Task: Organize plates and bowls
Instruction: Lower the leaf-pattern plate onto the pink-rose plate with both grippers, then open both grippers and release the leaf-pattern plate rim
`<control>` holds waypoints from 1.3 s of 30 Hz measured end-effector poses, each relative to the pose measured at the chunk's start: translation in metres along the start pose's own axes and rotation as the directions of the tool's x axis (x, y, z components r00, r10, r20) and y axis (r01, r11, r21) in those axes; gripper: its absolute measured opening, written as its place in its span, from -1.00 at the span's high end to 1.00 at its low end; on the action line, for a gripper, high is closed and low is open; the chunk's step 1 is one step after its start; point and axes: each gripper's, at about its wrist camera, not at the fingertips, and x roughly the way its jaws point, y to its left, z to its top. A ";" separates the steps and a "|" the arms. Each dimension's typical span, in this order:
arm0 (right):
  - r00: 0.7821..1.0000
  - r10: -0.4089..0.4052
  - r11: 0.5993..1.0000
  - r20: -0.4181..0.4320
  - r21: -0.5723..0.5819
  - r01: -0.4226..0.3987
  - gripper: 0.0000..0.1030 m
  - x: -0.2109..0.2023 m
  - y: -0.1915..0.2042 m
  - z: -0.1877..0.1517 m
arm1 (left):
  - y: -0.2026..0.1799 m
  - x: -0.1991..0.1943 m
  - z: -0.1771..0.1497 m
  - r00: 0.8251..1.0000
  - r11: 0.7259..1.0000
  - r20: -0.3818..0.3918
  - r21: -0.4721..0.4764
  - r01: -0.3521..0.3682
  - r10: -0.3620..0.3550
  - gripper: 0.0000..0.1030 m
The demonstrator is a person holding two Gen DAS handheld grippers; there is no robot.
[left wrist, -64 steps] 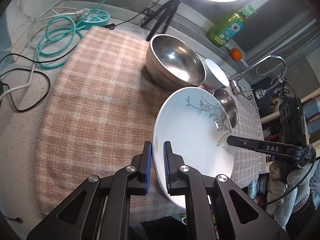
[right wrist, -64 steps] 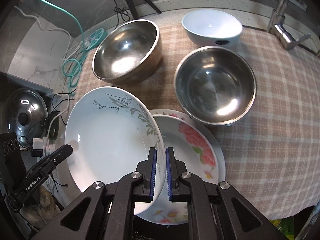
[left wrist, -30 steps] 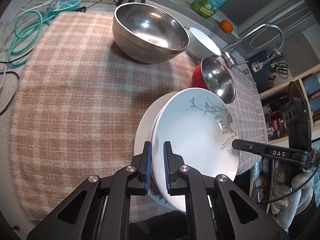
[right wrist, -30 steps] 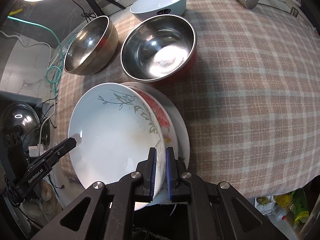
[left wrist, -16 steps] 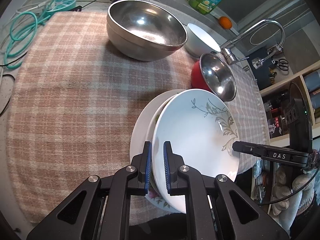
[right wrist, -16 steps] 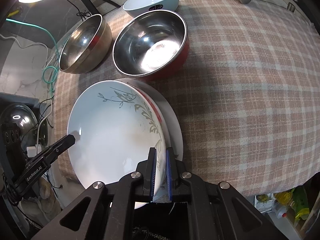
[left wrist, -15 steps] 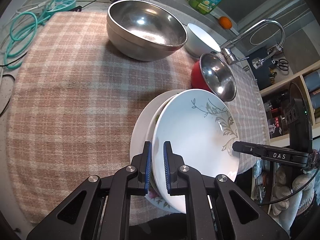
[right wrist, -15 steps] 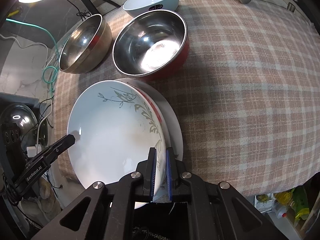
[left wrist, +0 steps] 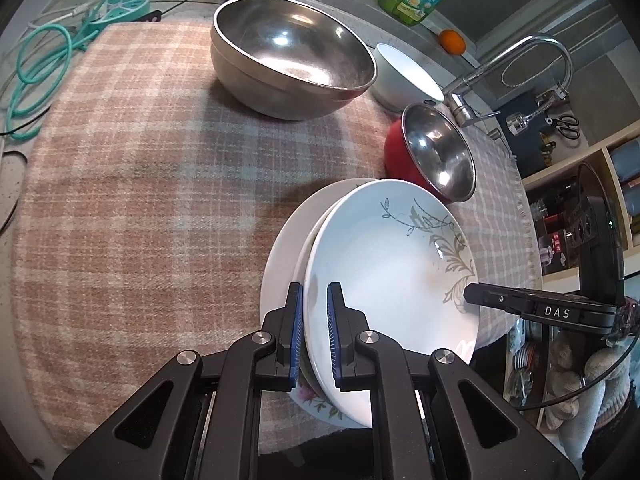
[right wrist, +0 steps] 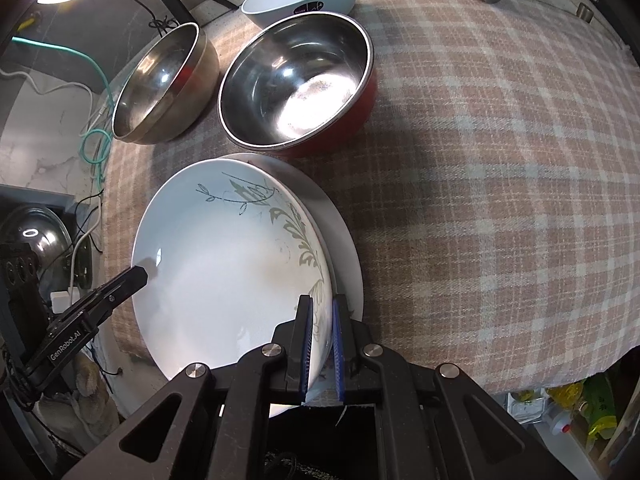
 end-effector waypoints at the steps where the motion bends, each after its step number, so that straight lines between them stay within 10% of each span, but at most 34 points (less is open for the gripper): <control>1: 1.000 -0.002 1.000 0.001 -0.002 0.002 0.83 0.000 0.000 0.000 | 0.000 0.000 0.000 1.000 1.000 0.000 0.000 0.000 0.000 0.81; 39: 1.000 -0.016 0.998 -0.018 -0.056 0.015 0.67 -0.003 0.009 0.001 | 0.021 -0.020 0.007 0.999 0.999 0.011 -0.038 0.032 -0.031 0.78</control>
